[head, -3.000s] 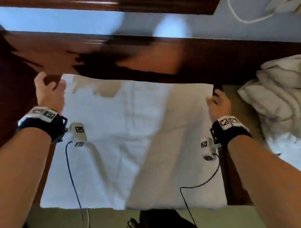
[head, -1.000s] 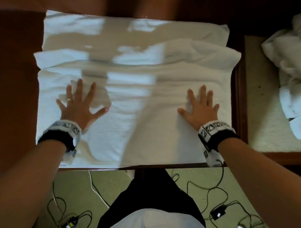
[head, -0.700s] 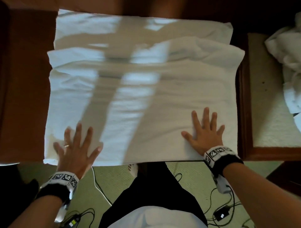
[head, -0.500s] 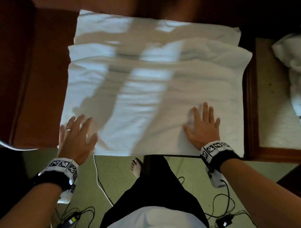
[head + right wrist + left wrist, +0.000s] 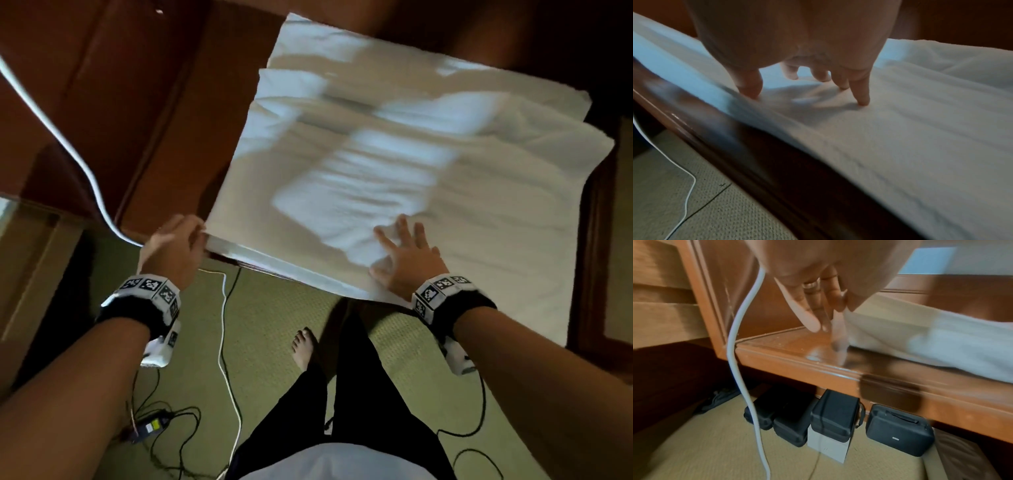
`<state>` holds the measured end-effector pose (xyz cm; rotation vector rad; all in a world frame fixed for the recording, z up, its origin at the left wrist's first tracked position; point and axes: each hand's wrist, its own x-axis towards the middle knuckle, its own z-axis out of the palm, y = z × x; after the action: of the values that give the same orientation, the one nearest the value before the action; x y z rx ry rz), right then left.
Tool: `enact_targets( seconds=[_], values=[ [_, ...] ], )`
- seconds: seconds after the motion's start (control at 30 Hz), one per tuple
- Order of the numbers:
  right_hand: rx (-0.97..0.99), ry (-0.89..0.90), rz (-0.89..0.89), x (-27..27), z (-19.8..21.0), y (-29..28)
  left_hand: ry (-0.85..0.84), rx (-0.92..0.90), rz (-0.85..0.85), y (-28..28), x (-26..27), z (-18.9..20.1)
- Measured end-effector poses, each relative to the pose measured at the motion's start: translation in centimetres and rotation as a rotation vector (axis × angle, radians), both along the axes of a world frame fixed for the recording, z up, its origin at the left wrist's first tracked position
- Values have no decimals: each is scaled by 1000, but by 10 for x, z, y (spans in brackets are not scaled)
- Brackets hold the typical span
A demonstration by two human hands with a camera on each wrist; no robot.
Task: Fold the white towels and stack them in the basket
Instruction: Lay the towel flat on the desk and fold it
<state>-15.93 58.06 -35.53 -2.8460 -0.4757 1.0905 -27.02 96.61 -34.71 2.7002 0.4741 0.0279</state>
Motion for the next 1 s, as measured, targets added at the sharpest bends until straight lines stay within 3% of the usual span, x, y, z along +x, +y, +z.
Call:
enact_targets(
  seconds=[0.1, 0.2, 0.3, 0.37, 0.47, 0.53, 0.63, 0.7, 0.77, 0.87, 0.93, 1.0],
  values=[
    [-13, 16, -10, 2, 1, 2, -97, -5, 223, -7, -8, 9],
    [-24, 22, 3, 2, 0, 4, 10, -47, 269, -8, -22, 3],
    [-8, 46, -17, 5, -4, 2, 161, -173, 157, 9, -37, -5],
    [61, -29, -59, 7, -7, -6, 217, -145, 110, 16, -36, 0],
    [162, -214, -238, 1, -1, -35, 185, -60, 43, -11, -11, 12],
    [75, -262, -315, -9, 4, -64, 187, -53, -109, -46, 14, 13],
    [-119, -106, -405, -30, 4, -114, 334, 67, -368, -99, 44, -7],
    [-116, 32, -431, -45, 2, -141, 494, 142, -414, -121, 55, -24],
    [-27, 16, -446, -57, 3, -160, 585, 178, -388, -133, 60, -34],
    [71, -217, -644, -62, 7, -180, 470, 177, -353, -147, 57, -39],
    [27, -382, -812, -63, 10, -198, 390, 188, -414, -159, 55, -41],
    [-50, -424, -953, -67, 13, -218, 369, 193, -435, -172, 56, -47]
  ],
)
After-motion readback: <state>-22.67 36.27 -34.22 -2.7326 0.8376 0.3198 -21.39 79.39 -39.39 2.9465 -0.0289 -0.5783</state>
